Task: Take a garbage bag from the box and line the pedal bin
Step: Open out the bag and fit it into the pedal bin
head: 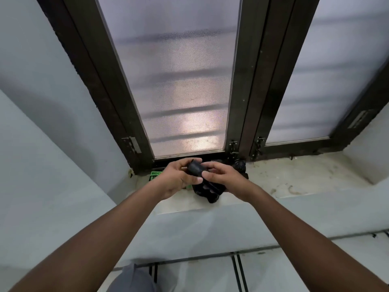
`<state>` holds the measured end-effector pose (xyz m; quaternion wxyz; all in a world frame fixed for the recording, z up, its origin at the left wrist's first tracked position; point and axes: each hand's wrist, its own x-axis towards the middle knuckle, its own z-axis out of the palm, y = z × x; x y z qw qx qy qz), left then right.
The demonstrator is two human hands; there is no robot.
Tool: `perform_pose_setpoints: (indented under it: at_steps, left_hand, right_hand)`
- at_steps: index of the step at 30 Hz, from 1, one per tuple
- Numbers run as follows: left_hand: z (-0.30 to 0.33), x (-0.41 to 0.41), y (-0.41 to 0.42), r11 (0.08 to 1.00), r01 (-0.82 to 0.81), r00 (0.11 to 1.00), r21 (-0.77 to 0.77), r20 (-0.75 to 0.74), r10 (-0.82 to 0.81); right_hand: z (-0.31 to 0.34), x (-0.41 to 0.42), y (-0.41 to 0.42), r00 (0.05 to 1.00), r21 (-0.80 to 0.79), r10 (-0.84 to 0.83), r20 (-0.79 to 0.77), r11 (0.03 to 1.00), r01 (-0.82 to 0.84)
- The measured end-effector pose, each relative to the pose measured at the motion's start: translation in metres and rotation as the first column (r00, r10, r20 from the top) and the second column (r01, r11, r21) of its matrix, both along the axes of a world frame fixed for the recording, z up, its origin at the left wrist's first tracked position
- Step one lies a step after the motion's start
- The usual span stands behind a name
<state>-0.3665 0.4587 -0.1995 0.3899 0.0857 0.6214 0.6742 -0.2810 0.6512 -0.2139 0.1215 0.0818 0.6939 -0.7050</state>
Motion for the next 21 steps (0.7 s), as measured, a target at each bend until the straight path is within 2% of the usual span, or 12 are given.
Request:
perform_pose_setpoints:
  at_steps: [2,4,5,6,8,9,12,14,15,16,18,21]
  left_hand:
    - [0.003,-0.008,-0.002,1.0,-0.011,1.0,-0.029,-0.002,0.011]
    - [0.0,-0.018,-0.003,0.996,-0.052,0.999,-0.068,-0.002,0.052]
    - [-0.004,-0.024,-0.006,0.985,-0.089,0.995,-0.149,-0.068,0.079]
    - [-0.008,-0.03,-0.007,0.95,-0.141,0.974,-0.28,-0.211,0.082]
    - [-0.019,-0.039,-0.01,0.823,-0.223,0.852,-0.522,-0.515,-0.096]
    - [-0.023,-0.042,-0.01,0.766,-0.205,0.776,-0.609,-0.578,-0.252]
    - [-0.038,-0.051,-0.005,0.498,-0.117,0.561,-0.86,-0.471,-0.681]
    - [-0.046,-0.055,-0.003,0.286,-0.147,0.431,-0.947,-0.322,-0.843]
    - [-0.049,-0.057,-0.002,0.233,-0.164,0.396,-0.959,-0.28,-0.875]
    - [-0.052,-0.058,-0.001,0.215,-0.178,0.373,-0.96,-0.268,-0.888]
    - [-0.053,-0.06,0.001,0.254,-0.212,0.385,-0.944,-0.319,-0.866]
    - [-0.051,-0.064,-0.002,0.432,-0.331,0.482,-0.839,-0.544,-0.687]
  right_hand:
    - [0.003,0.0,-0.005,0.999,0.055,0.025,-0.028,0.998,-0.023]
    - [0.001,-0.001,-0.006,0.999,0.059,-0.038,-0.009,0.998,0.038]
    - [-0.002,-0.001,-0.006,0.996,0.044,-0.083,0.017,0.996,0.082]
    - [-0.005,-0.001,-0.006,0.991,0.033,-0.124,0.051,0.992,0.123]
    - [-0.013,-0.001,-0.007,0.975,0.046,-0.177,0.131,0.984,0.173]
    - [-0.016,-0.002,-0.009,0.967,0.07,-0.193,0.168,0.98,0.184]
    - [-0.018,-0.007,-0.019,0.948,0.142,-0.237,0.211,0.967,0.21]
    - [-0.017,-0.01,-0.026,0.945,0.125,-0.258,0.203,0.964,0.236]
    - [-0.016,-0.011,-0.029,0.944,0.106,-0.265,0.199,0.963,0.248]
    - [-0.015,-0.012,-0.032,0.942,0.095,-0.274,0.195,0.961,0.26]
    - [-0.015,-0.015,-0.036,0.932,0.117,-0.316,0.178,0.947,0.299]
    - [-0.014,-0.02,-0.04,0.91,0.197,-0.389,0.142,0.912,0.359]
